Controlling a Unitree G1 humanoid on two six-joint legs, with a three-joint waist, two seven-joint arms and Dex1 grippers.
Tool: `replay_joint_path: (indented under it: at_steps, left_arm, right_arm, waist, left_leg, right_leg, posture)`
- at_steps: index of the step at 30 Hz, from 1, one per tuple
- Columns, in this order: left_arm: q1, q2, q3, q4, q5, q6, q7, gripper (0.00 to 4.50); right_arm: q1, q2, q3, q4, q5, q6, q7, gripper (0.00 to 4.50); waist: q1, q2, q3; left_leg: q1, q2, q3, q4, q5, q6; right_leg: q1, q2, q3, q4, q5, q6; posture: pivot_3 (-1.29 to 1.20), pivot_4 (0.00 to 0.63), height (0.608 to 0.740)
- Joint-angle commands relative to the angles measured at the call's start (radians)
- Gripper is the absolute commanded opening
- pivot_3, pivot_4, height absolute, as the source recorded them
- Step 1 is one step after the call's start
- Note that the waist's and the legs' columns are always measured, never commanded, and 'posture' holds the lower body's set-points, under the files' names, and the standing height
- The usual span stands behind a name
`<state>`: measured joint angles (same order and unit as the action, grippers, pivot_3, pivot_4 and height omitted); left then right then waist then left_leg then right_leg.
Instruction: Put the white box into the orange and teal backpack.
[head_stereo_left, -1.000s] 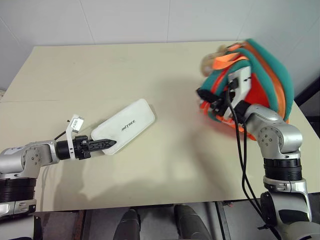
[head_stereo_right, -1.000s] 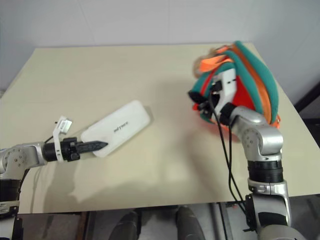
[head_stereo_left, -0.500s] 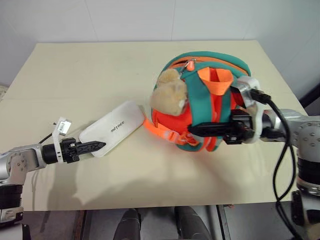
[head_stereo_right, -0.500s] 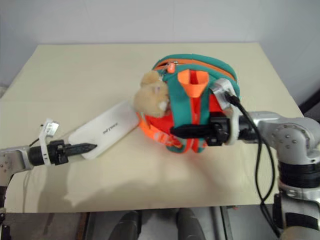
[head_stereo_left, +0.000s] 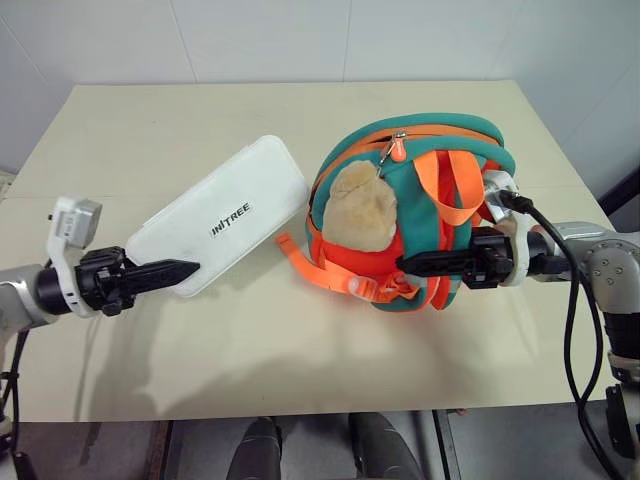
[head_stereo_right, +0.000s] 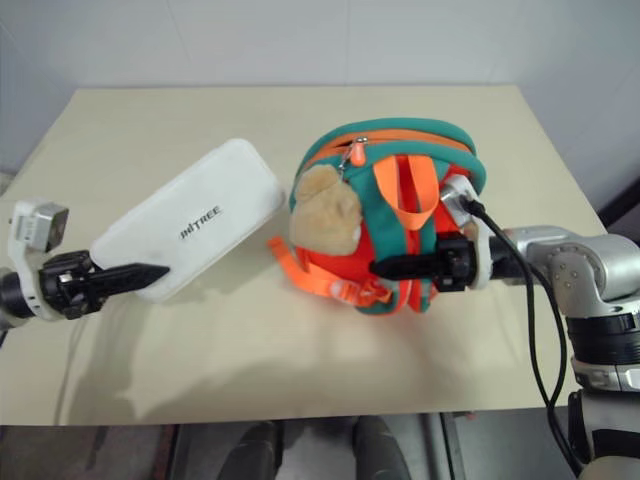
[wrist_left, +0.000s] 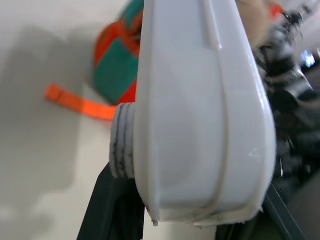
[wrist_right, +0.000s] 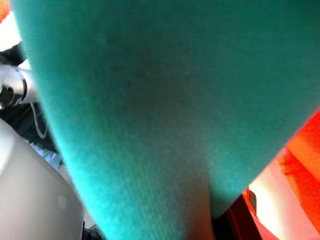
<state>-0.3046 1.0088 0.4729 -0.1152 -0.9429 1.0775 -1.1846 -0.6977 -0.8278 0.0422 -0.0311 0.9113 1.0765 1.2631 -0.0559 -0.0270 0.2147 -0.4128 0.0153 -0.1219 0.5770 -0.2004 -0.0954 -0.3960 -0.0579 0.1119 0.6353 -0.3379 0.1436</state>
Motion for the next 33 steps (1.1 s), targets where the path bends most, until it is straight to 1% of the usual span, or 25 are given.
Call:
replay_joint_path:
  at_steps: [1, 3, 6, 10, 14, 20, 26, 33]
  left_arm:
    - [-0.040, 0.058, 0.012, -0.030, -0.033, -0.030, -0.065, 1.31]
    - [-0.074, 0.085, -0.026, -0.006, -0.006, -0.065, -0.097, 1.31]
    - [-0.153, 0.087, -0.099, 0.049, 0.049, -0.130, -0.114, 1.31]
    - [-0.263, 0.054, -0.201, 0.122, 0.127, -0.221, -0.132, 1.31]
    - [-0.363, 0.029, -0.275, 0.196, 0.177, -0.272, -0.169, 1.31]
    - [-0.503, -0.004, -0.333, 0.324, 0.235, -0.323, -0.218, 1.31]
    - [-0.578, -0.005, -0.370, 0.403, 0.279, -0.354, -0.296, 1.31]
    - [-0.585, -0.011, -0.422, 0.404, 0.320, -0.378, -0.367, 1.31]
  right_arm:
    - [-0.018, 0.012, 0.007, -0.002, -0.017, -0.018, 0.028, 0.01]
    - [-0.017, 0.023, 0.011, -0.002, -0.023, -0.022, 0.030, 0.01]
    - [-0.008, 0.041, 0.009, -0.009, -0.027, -0.024, 0.026, 0.01]
    - [0.014, 0.057, 0.000, -0.036, -0.024, -0.022, 0.014, 0.01]
    - [0.034, 0.055, -0.019, -0.056, -0.015, -0.018, 0.002, 0.01]
    - [0.087, 0.033, -0.052, -0.095, -0.004, -0.014, -0.001, 0.01]
    - [0.125, 0.010, -0.069, -0.121, 0.007, -0.014, 0.010, 0.01]
    - [0.113, 0.009, -0.063, -0.108, -0.005, -0.025, 0.013, 0.01]
  waist:
    - [0.000, 0.000, 0.000]
    - [0.000, 0.000, 0.000]
    - [0.000, 0.000, 0.000]
    - [-0.001, 0.000, 0.000]
    - [0.001, 0.000, 0.000]
    - [0.003, 0.000, 0.000]
    - [-0.001, 0.000, 0.000]
    - [0.001, 0.000, 0.000]
  left_leg:
    - [0.000, 0.000, 0.000, 0.000, 0.000, 0.000]
    - [0.000, 0.000, 0.000, 0.000, 0.000, 0.000]
    - [0.000, 0.000, 0.000, 0.000, 0.000, 0.000]
    - [0.000, 0.000, 0.000, 0.001, 0.000, 0.000]
    - [0.000, 0.000, 0.000, 0.001, 0.000, 0.000]
    - [-0.001, 0.000, 0.000, 0.002, 0.000, 0.000]
    - [-0.001, 0.000, 0.000, 0.003, 0.000, 0.000]
    - [-0.001, 0.000, -0.001, 0.004, 0.000, 0.000]
  right_leg:
    - [0.000, 0.000, 0.000, 0.000, 0.000, 0.000]
    - [0.000, 0.000, 0.000, 0.000, 0.000, 0.000]
    - [0.000, 0.000, 0.000, 0.000, 0.000, 0.000]
    - [0.000, 0.000, 0.000, 0.001, 0.000, 0.000]
    - [0.000, 0.001, 0.000, 0.001, 0.000, 0.000]
    - [0.000, 0.001, 0.000, 0.002, 0.000, 0.001]
    - [0.000, 0.001, 0.000, 0.003, 0.000, 0.001]
    - [0.000, 0.001, 0.000, 0.006, -0.001, 0.002]
  posture:
    - [0.00, 0.150, 0.740]
    - [0.00, 0.150, 0.740]
    - [0.00, 0.150, 0.740]
    - [0.00, 0.150, 0.740]
    - [0.00, 0.150, 0.740]
    - [0.00, 0.150, 0.740]
    - [0.00, 0.150, 0.740]
    - [0.00, 0.150, 0.740]
